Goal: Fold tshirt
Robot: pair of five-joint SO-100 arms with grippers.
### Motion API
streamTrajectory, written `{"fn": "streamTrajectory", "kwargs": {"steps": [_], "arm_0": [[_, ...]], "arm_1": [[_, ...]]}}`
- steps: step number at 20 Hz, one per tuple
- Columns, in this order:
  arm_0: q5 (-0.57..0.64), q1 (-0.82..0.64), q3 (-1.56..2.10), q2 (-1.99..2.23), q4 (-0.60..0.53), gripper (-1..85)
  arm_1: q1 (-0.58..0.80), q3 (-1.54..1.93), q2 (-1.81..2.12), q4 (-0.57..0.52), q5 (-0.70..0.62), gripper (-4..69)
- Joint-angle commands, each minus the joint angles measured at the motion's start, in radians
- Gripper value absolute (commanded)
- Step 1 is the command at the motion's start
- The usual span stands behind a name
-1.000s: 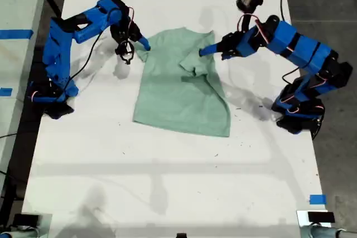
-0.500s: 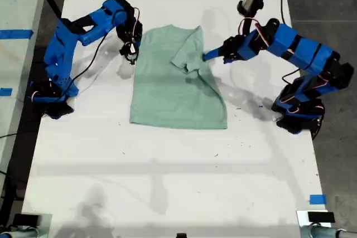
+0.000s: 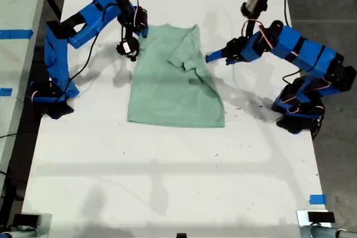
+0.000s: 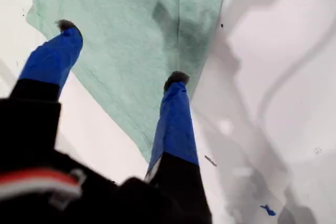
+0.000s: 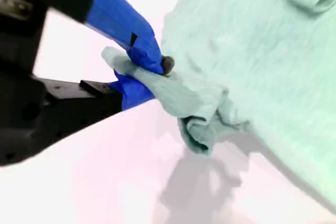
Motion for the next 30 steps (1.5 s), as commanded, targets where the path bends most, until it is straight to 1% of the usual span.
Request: {"fn": "streamTrajectory", "kwargs": {"steps": [1, 3, 6, 7, 8, 9, 10, 11, 12, 13, 15, 16, 17, 18, 19, 20, 21, 23, 25, 27, 30], "arm_0": [[0.017, 0.155, -0.067, 0.008, -0.213, 0.1], [0.021, 0.202, -0.091, -0.095, -0.35, 0.1], [0.008, 0.199, -0.127, -0.27, -0.482, 0.1], [-0.003, 0.187, -0.129, -0.318, -0.508, 9.6], [-0.003, 0.181, -0.129, -0.339, -0.509, 23.5], [-0.005, 0.178, -0.129, -0.328, -0.476, 25.9], [0.002, 0.178, -0.129, -0.287, -0.425, 26.1], [0.003, 0.179, -0.129, -0.224, -0.359, 25.6], [0.003, 0.181, -0.124, -0.15, -0.264, 23.9], [-0.003, 0.184, -0.1, -0.064, -0.156, 18.5], [-0.077, 0.187, -0.011, 0.084, 0.091, 13.6], [-0.12, 0.206, 0.081, 0.163, 0.164, 6.8], [-0.163, 0.238, 0.221, 0.262, 0.17, 4.0], [-0.207, 0.285, 0.394, 0.387, 0.123, 4.0], [-0.249, 0.341, 0.577, 0.535, 0.037, 10.9], [-0.295, 0.396, 0.742, 0.678, -0.029, 20.6], [-0.347, 0.443, 0.881, 0.805, -0.066, 23.4], [-0.443, 0.517, 1.14, 0.999, -0.133, 24.8], [-0.541, 0.58, 1.331, 1.089, -0.201, 25.1], [-0.617, 0.638, 1.397, 1.071, -0.235, 24.9], [-0.646, 0.686, 1.382, 0.988, -0.295, 24.1]], "arm_1": [[0.006, 0.0, 0.054, -0.049, 0.005, 29.9], [0.006, 0.011, 0.054, -0.052, 0.006, 29.8], [-0.002, 0.029, 0.06, -0.055, 0.012, 29.8], [-0.005, 0.037, 0.061, -0.055, 0.015, 29.8], [-0.008, 0.044, 0.066, -0.055, 0.015, 29.8], [-0.009, 0.057, 0.074, -0.055, 0.017, 29.9], [-0.009, 0.072, 0.081, -0.055, 0.017, 30.0], [-0.009, 0.084, 0.092, -0.055, 0.015, 30.1], [-0.009, 0.094, 0.104, -0.052, 0.014, 30.2], [-0.012, 0.101, 0.12, -0.037, 0.014, 30.0], [-0.041, 0.135, 0.172, -0.008, 0.021, 29.6], [-0.069, 0.16, 0.198, 0.008, 0.035, 28.7], [-0.104, 0.19, 0.225, 0.017, 0.058, 27.4], [-0.147, 0.221, 0.245, 0.02, 0.084, 25.2], [-0.192, 0.25, 0.255, 0.026, 0.11, 26.1], [-0.244, 0.275, 0.256, 0.029, 0.143, 28.4], [-0.304, 0.298, 0.253, 0.025, 0.173, 29.9], [-0.397, 0.356, 0.224, -0.003, 0.238, 33.5], [-0.449, 0.425, 0.172, -0.048, 0.288, 34.5], [-0.488, 0.479, 0.104, -0.107, 0.336, 34.5], [-0.511, 0.517, -0.025, -0.216, 0.382, 34.3]]}}
